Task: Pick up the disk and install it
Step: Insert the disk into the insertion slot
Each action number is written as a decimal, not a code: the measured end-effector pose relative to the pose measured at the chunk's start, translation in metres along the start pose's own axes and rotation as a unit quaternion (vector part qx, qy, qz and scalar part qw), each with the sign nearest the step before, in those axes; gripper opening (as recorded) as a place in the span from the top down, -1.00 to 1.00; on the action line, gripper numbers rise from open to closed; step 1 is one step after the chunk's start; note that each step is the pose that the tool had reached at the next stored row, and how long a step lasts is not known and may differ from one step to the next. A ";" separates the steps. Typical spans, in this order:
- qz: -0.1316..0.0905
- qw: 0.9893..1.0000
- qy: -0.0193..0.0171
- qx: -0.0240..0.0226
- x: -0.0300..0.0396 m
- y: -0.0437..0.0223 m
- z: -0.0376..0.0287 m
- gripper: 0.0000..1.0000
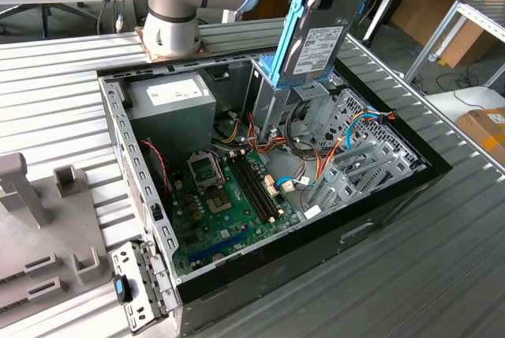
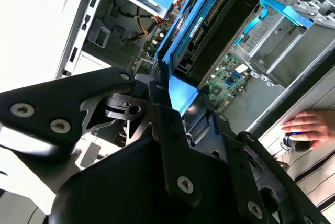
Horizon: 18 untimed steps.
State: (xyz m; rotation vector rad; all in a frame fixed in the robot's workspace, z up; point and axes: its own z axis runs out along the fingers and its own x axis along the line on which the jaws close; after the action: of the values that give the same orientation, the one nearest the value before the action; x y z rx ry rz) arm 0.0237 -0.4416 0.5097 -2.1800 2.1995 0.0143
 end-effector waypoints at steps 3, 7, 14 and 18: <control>0.000 1.000 0.000 0.000 0.0048 -0.0042 0.0005 0.27; 0.000 1.000 0.000 0.000 0.0109 -0.0096 0.0012 0.27; 0.000 1.000 0.000 0.000 0.0219 -0.0186 0.0028 0.27; 0.001 1.000 0.000 0.000 0.0292 -0.0227 0.0034 0.27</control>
State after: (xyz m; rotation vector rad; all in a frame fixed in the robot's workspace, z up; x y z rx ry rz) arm 0.0462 -0.4708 0.5057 -2.1789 2.2006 0.0142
